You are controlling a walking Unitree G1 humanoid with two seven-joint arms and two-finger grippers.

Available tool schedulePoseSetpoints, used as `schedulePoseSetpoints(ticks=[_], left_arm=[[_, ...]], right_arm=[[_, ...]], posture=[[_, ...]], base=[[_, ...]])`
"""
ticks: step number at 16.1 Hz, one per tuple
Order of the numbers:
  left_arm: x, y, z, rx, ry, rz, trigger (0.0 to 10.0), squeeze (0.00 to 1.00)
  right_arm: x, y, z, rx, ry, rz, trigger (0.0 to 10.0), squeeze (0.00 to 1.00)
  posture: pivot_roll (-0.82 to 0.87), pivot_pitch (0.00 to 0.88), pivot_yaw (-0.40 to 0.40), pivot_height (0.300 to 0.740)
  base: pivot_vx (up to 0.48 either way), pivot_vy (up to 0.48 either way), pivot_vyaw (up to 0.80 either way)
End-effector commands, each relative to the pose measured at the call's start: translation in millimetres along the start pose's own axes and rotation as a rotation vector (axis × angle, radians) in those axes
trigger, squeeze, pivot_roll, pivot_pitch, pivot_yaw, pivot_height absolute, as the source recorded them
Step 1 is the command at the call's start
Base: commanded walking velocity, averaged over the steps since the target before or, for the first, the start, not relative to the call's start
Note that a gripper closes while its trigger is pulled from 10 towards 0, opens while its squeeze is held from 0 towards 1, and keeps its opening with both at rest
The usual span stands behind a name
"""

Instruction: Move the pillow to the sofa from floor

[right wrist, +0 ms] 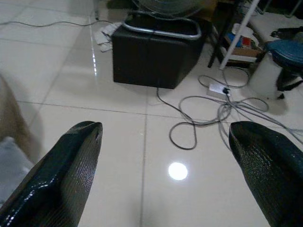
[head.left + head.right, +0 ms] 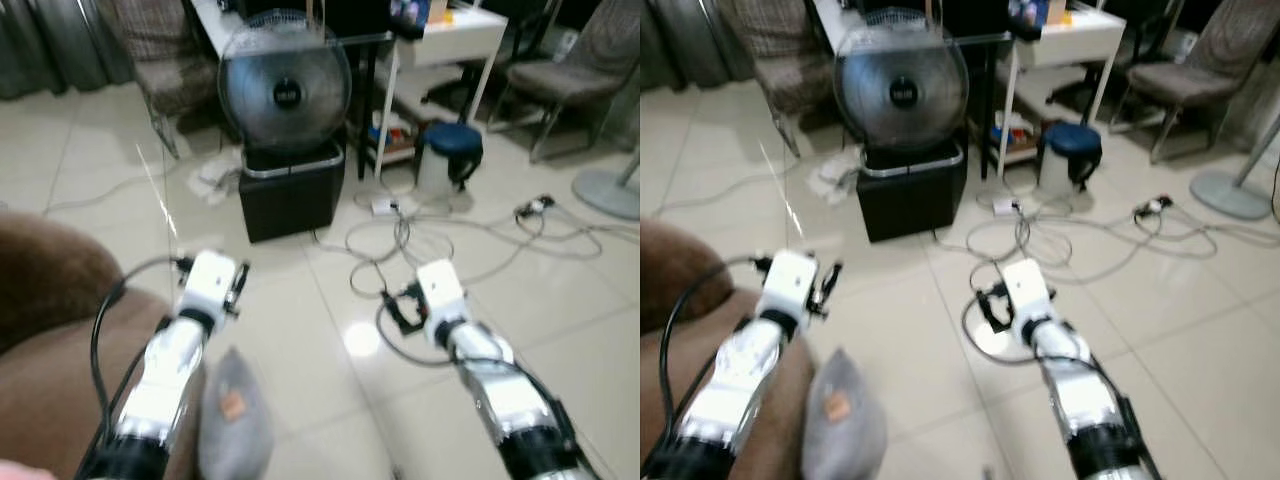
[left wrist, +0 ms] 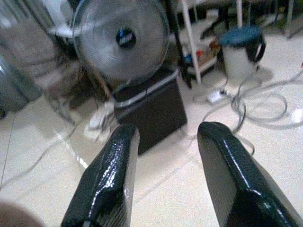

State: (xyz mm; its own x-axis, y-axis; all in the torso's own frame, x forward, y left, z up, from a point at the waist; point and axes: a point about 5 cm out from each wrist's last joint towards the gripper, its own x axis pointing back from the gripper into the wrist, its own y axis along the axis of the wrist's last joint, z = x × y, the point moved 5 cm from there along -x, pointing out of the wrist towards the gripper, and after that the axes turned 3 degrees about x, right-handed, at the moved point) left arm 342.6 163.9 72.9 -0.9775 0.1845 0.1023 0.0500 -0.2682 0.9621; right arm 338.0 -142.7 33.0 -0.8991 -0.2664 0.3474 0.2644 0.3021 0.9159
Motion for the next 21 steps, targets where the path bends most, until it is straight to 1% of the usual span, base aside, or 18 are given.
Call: schedulePoseSetpoints(ticks=[1,7,11,16,17,19,21], left_arm=[[1.7,-3.2,-4.6,-0.011,-0.014,0.012,10.0,0.00],[2.6,-4.2,-5.9,-0.010,-0.021,0.018,10.0,0.00],[2.2,-4.6,-6.7,-0.011,-0.026,0.020,10.0,0.00],[2.2,-4.6,-7.4,-0.009,-0.028,0.021,10.0,0.00],[2.3,-4.9,-7.9,-0.008,-0.029,0.021,10.0,0.00],[2.4,-5.4,-7.9,-0.007,-0.030,0.023,10.0,0.00],[2.8,-5.5,-8.4,-0.004,-0.029,0.022,10.0,0.00]], right_arm=[[1.6,-3.5,-4.0,-0.012,-0.012,0.009,10.0,0.00],[2.6,-7.7,-3.5,-0.012,-0.011,0.020,10.0,0.00],[3.2,-8.1,-3.8,-0.015,-0.013,0.019,10.0,0.00],[3.3,-7.1,-3.1,-0.016,-0.012,0.017,10.0,0.00],[3.5,-6.7,-3.3,-0.015,-0.012,0.016,10.0,0.00],[3.6,-6.3,-3.1,-0.014,-0.012,0.015,10.0,0.00],[4.3,-6.6,-3.5,-0.014,-0.014,0.017,10.0,0.00]], posture=[[0.06,0.000,0.011,0.740],[0.06,0.000,0.013,0.736],[0.06,0.000,0.014,0.692],[0.06,0.000,0.014,0.657],[0.06,0.000,0.013,0.642],[0.06,0.000,0.013,0.627],[0.06,0.000,0.011,0.627]], base=[[0.000,0.000,0.00],[0.000,0.000,0.00],[0.000,0.000,0.00],[0.000,0.000,0.00],[0.000,0.000,0.00],[0.000,0.000,0.00],[0.000,0.000,0.00]])
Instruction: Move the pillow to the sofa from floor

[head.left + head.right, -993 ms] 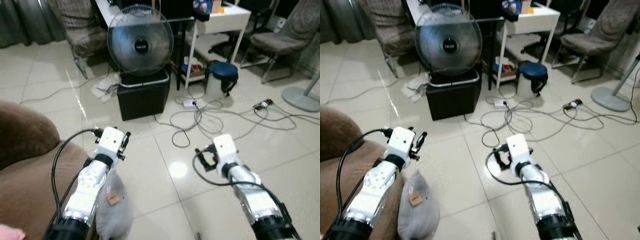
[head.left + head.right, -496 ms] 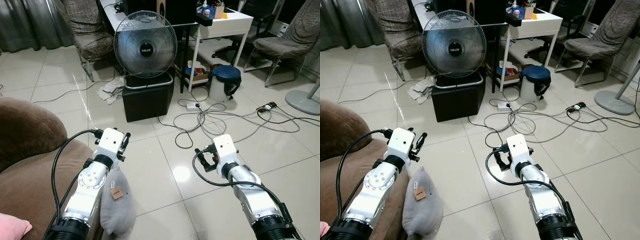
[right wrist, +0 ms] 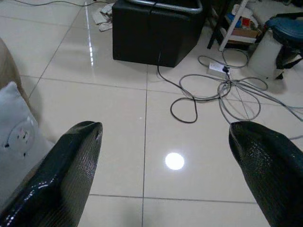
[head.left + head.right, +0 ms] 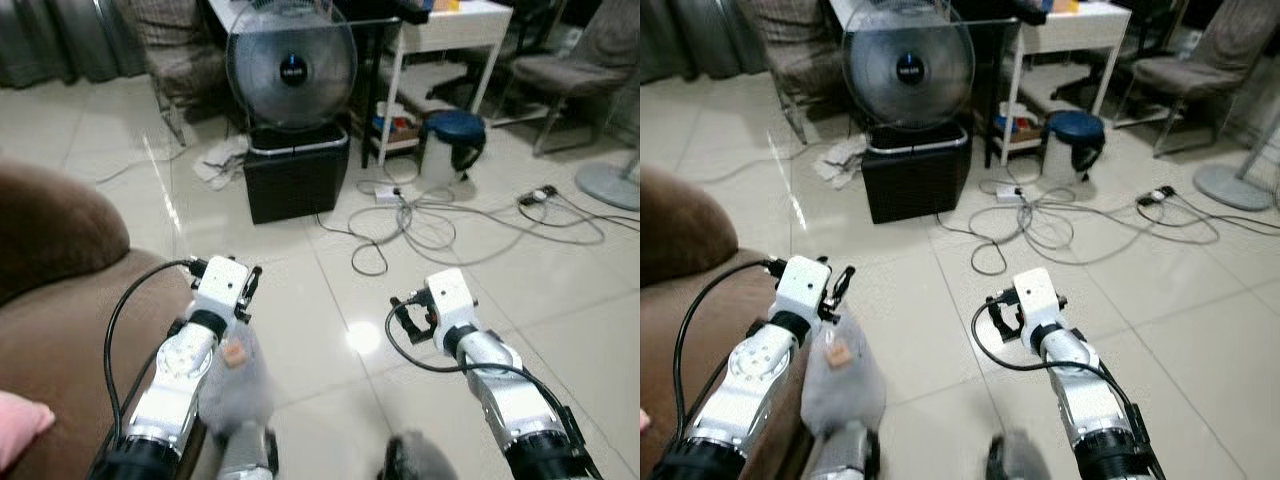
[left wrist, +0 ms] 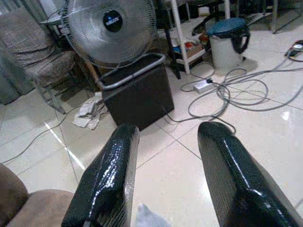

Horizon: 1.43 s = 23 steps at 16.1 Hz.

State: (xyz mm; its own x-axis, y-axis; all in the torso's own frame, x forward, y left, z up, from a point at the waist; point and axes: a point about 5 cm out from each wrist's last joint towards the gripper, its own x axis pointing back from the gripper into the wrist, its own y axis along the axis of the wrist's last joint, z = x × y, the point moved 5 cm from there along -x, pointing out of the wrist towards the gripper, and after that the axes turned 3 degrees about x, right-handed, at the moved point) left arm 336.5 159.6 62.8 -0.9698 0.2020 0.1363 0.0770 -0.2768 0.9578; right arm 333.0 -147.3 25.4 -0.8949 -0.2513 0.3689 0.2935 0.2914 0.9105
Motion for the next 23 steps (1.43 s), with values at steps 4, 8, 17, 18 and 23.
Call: schedulePoseSetpoints(ticks=[4,8,17,18,23], left_arm=[[-1.1,3.5,-0.9,0.002,-0.006,-0.008,10.0,0.00],[-1.1,6.6,-4.5,0.013,-0.032,-0.022,10.0,0.00],[-2.2,6.4,-5.7,0.018,-0.054,-0.017,10.0,0.00],[-2.2,6.3,-6.0,0.018,-0.056,-0.017,10.0,0.00],[-3.0,6.3,-6.8,0.012,-0.065,-0.016,10.0,0.00]], right_arm=[[1.3,3.3,-1.6,0.003,-0.002,-0.008,10.0,0.00],[1.6,3.9,-1.6,0.001,-0.004,-0.008,10.0,0.00],[0.2,2.4,-1.8,0.013,-0.002,0.010,10.0,0.00],[0.2,2.4,-1.8,0.012,-0.003,0.010,10.0,0.00],[0.5,1.6,-1.6,0.008,-0.006,0.012,10.0,0.00]], posture=[[0.06,0.000,0.011,0.627],[0.06,0.000,0.013,0.627],[0.06,0.000,0.017,0.627],[0.06,0.000,0.017,0.627],[0.06,0.000,0.021,0.627]], base=[[0.000,0.000,0.00],[0.159,0.000,0.00],[0.405,0.000,0.00],[0.409,0.000,0.00],[0.396,0.000,0.00]])
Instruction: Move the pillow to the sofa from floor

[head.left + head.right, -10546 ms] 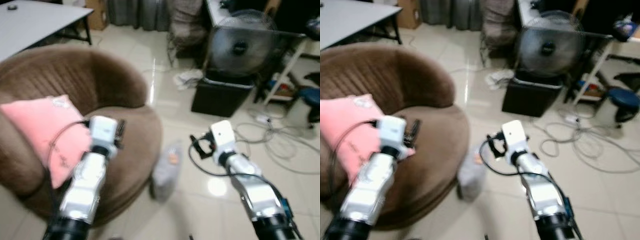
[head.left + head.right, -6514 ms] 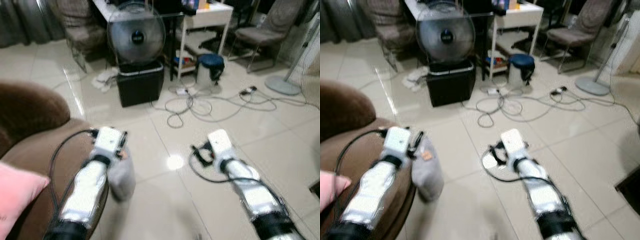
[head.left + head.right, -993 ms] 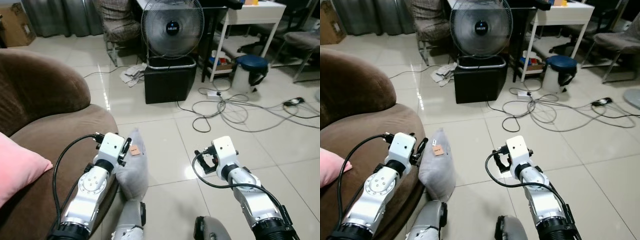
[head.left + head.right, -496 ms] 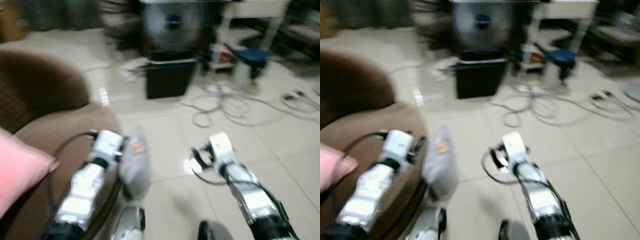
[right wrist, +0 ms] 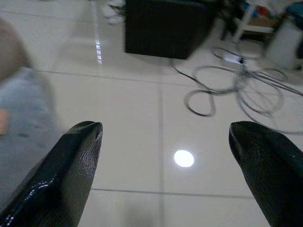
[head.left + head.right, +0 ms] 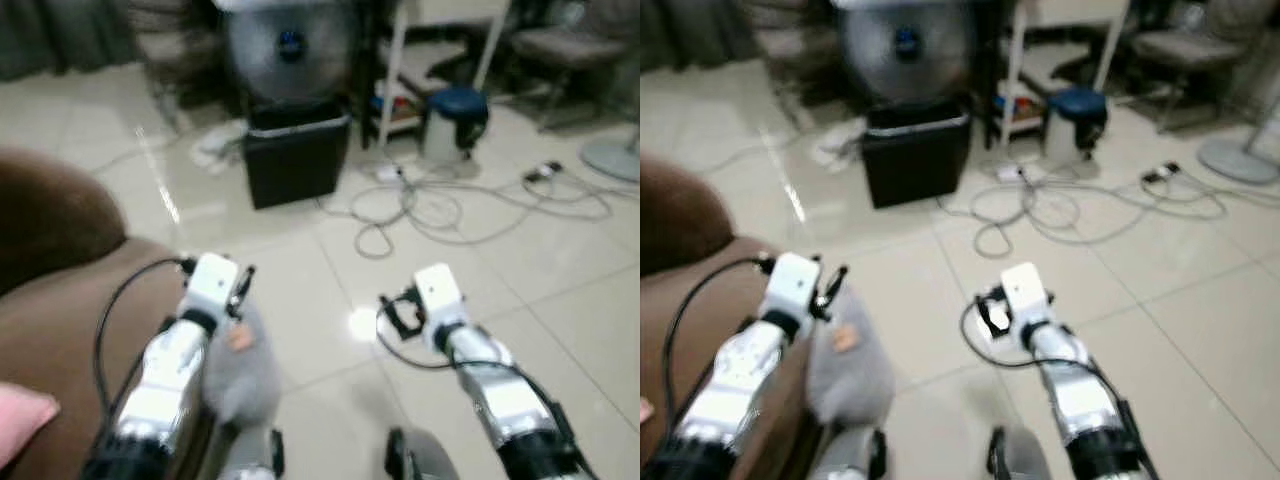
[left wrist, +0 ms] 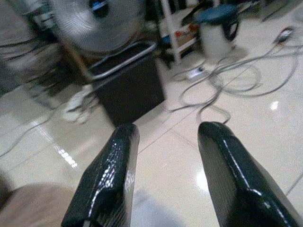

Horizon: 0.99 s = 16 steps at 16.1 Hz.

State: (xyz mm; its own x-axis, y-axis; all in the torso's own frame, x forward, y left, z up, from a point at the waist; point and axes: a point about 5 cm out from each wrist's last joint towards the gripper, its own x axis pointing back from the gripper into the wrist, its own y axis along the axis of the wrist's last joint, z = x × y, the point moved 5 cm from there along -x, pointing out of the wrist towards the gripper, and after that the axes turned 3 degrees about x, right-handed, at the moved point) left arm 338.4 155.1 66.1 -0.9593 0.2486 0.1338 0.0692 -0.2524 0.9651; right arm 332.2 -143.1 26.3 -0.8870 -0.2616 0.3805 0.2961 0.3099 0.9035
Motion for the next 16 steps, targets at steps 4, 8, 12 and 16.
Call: schedulePoseSetpoints(ticks=[4,8,12,16], left_arm=[[-0.5,2,-3.8,-0.007,-0.020,-0.006,10.0,0.00],[-0.1,-3,-5.3,-0.012,-0.028,0.014,10.0,0.00],[-9.2,-22,-0.3,-0.023,-0.020,0.115,10.0,0.00],[-22.7,-35,-14.0,-0.031,-0.072,0.194,10.0,0.00]], right_arm=[[0.9,-1,-5.3,-0.007,-0.018,0.006,10.0,0.00],[0.9,-3,-3.2,-0.008,0.000,0.012,10.0,0.00],[-5.9,0,-1.2,0.017,0.026,0.012,10.0,0.00],[-6.8,-3,-1.2,0.022,0.041,0.029,10.0,0.00]], posture=[[0.06,0.000,0.021,0.627],[0.06,0.000,0.018,0.627],[0.06,0.000,0.010,0.627],[0.06,0.000,0.007,0.627]], base=[[0.000,0.000,0.00],[0.000,0.000,0.00],[0.000,0.000,0.00],[0.000,0.000,0.00]])
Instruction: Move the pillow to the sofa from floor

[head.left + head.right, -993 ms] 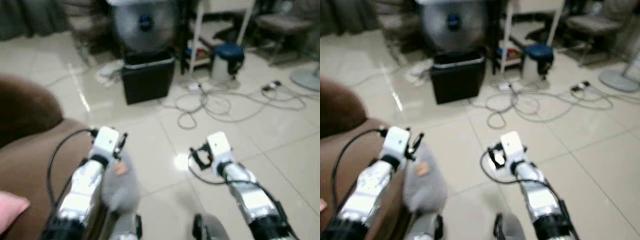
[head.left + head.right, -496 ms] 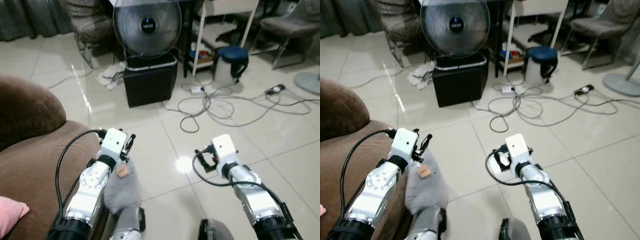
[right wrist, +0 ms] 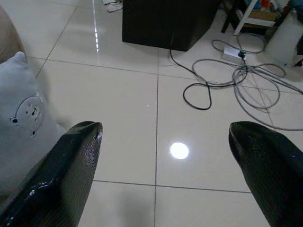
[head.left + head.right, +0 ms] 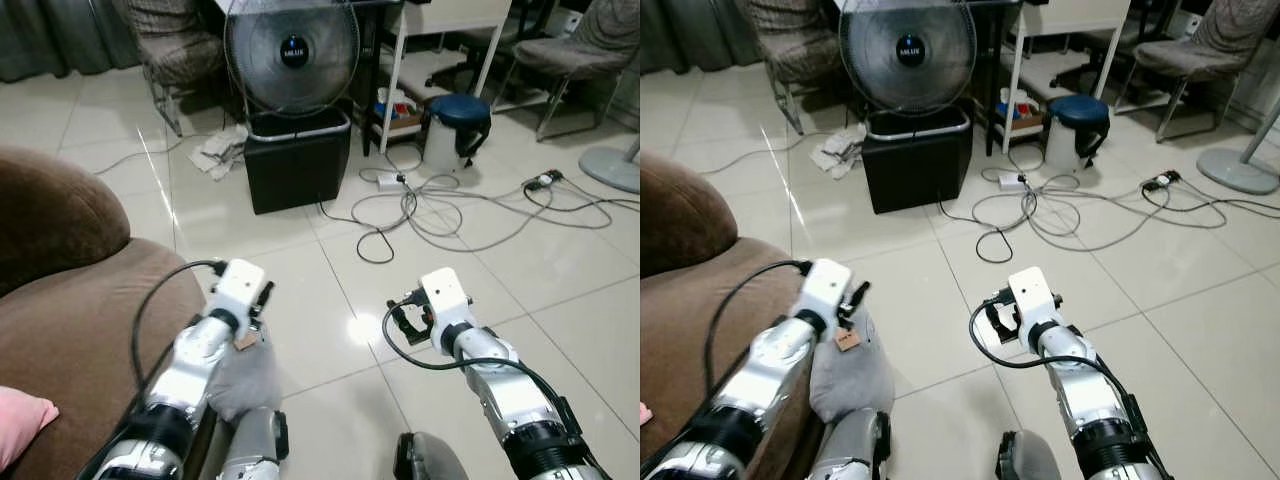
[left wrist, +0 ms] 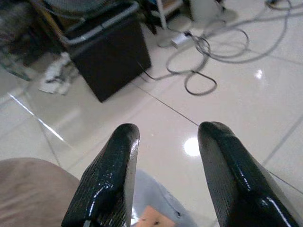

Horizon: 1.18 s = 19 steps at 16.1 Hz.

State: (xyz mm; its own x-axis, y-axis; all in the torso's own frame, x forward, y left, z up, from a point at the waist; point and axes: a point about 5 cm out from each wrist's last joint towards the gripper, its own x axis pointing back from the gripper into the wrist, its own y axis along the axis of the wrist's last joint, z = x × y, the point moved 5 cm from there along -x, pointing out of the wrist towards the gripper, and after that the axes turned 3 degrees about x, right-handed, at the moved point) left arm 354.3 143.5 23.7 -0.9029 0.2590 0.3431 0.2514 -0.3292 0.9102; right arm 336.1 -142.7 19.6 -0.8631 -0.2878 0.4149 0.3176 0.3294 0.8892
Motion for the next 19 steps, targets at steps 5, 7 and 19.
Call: schedulePoseSetpoints(ticks=[5,7,19], left_arm=[[-0.8,-16,28.0,0.110,0.170,0.065,10.0,0.00],[1.0,-19,30.4,0.119,0.186,0.071,10.0,0.00],[-3.8,-22,34.1,0.269,0.216,0.098,10.0,1.00]], right_arm=[[13.9,-2,14.9,0.001,0.053,-0.005,10.0,0.00],[20.0,-7,21.8,-0.004,0.071,0.005,10.0,0.00],[64.2,-19,28.0,-0.028,0.077,0.074,10.0,0.00]], posture=[[0.06,0.000,0.014,0.587],[0.06,0.000,0.015,0.572],[0.04,0.148,0.027,0.537]], base=[[0.000,0.000,0.00],[0.000,0.000,0.00],[0.000,0.000,0.00]])
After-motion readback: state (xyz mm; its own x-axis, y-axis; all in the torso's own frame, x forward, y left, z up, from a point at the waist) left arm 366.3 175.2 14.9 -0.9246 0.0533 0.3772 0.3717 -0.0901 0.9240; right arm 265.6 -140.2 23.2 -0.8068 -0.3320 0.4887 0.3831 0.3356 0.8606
